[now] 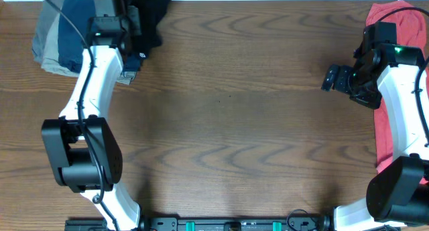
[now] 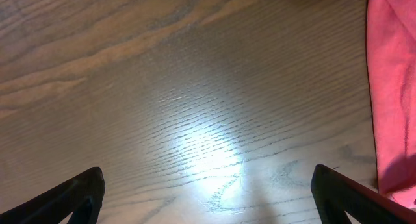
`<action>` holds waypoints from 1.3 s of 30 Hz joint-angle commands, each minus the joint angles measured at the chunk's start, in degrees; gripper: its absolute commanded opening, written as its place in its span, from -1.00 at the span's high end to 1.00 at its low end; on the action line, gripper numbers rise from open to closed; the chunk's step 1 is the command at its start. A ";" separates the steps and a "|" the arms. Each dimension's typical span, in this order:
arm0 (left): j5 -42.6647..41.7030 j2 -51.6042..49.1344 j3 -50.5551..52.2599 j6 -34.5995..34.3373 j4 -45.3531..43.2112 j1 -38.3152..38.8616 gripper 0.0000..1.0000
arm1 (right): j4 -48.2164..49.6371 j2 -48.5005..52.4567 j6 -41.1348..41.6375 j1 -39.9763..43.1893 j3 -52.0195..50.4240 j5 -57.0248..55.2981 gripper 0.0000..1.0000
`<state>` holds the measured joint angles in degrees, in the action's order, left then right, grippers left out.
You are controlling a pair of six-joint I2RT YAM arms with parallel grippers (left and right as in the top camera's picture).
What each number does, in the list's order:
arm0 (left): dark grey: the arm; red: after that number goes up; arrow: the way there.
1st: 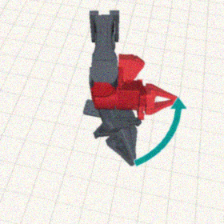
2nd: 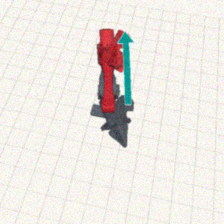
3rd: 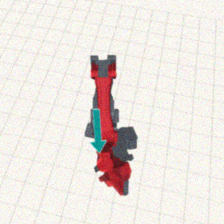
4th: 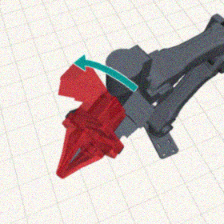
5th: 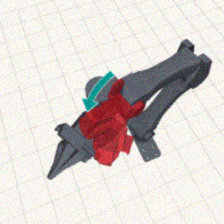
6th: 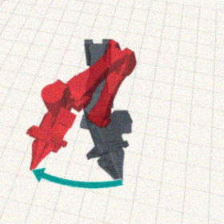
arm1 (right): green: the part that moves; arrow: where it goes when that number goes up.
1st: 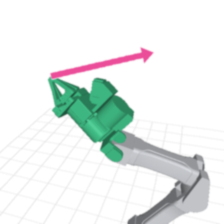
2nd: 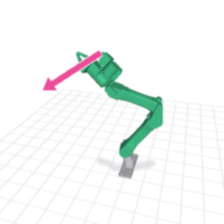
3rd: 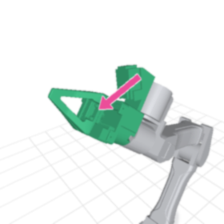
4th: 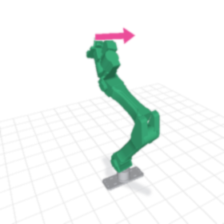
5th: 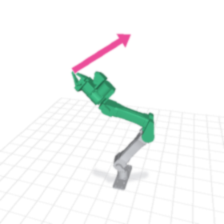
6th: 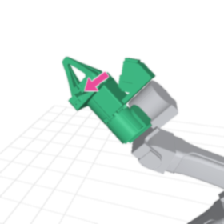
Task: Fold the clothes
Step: 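Carry the black shirt with the left gripper onto the trouser stack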
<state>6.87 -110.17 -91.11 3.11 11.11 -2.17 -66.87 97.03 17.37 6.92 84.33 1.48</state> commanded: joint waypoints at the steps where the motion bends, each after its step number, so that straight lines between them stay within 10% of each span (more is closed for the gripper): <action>1: 1.77 -0.22 -2.51 -3.91 -1.64 -1.70 0.88 | -0.15 -0.26 -0.50 0.20 0.20 -0.42 -0.98; 32: 1.77 -9.44 -2.49 -4.28 -10.03 -15.67 0.66 | -0.15 -0.26 -0.50 0.20 0.20 -0.42 -0.99; 36: 1.77 -8.72 -2.51 -4.28 -11.85 -16.13 -0.73 | -0.15 -0.26 -0.50 0.20 0.20 -0.42 -0.99; 39: 1.73 -6.82 -2.51 -4.31 -12.13 -15.78 -0.96 | -0.15 -0.26 -0.50 0.20 0.20 -0.42 -0.98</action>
<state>7.51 -119.31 -92.09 -1.10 -0.73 -18.13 -66.87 97.03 17.37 6.92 84.33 1.48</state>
